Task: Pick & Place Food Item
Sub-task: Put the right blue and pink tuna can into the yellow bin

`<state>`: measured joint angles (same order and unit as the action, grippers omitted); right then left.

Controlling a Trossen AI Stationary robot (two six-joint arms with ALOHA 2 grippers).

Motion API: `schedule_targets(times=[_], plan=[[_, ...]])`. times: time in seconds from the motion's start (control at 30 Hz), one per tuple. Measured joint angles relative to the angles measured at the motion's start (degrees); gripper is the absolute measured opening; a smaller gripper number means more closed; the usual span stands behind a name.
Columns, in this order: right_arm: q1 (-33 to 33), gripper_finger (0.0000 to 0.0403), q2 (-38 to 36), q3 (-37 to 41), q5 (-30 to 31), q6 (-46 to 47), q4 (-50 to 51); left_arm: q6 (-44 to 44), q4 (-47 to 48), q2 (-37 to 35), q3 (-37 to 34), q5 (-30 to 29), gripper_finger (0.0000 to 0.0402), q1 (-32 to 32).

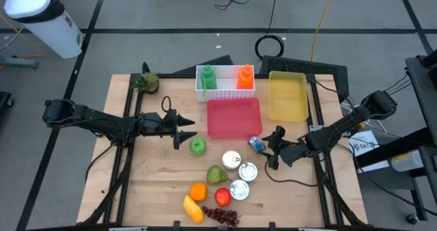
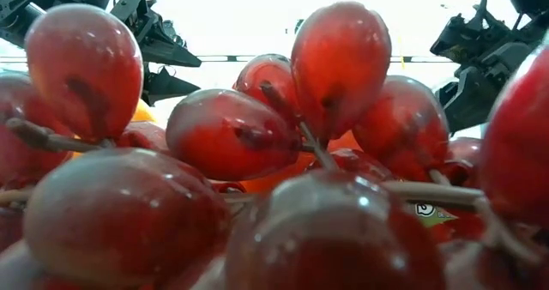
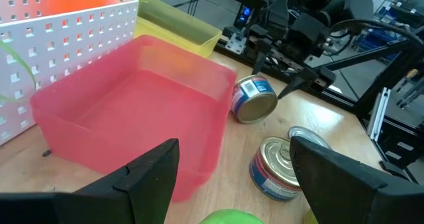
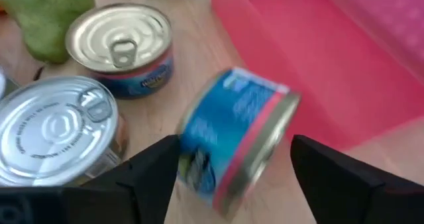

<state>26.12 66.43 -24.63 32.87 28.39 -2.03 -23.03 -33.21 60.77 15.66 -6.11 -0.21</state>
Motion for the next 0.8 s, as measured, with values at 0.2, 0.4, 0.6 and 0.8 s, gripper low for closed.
schedule_targets(times=[0.2,0.4,0.6,0.8], plan=[[-0.3,0.0247,0.0,0.7,0.1,3.8,0.1,0.0,0.0,0.0,0.0,0.0,0.0301,0.0],[-0.3,0.0224,0.0,0.7,0.0,3.7,0.1,0.0,0.0,0.0,0.0,0.0,0.0301,0.0],[-0.2,0.0192,-0.9,0.7,-0.1,2.3,1.2,0.0,0.0,0.0,0.0,0.0,0.0301,0.0],[0.3,0.0169,-3.5,0.7,-1.6,2.3,-1.5,0.0,0.0,0.0,0.0,0.0,0.0301,0.0]])
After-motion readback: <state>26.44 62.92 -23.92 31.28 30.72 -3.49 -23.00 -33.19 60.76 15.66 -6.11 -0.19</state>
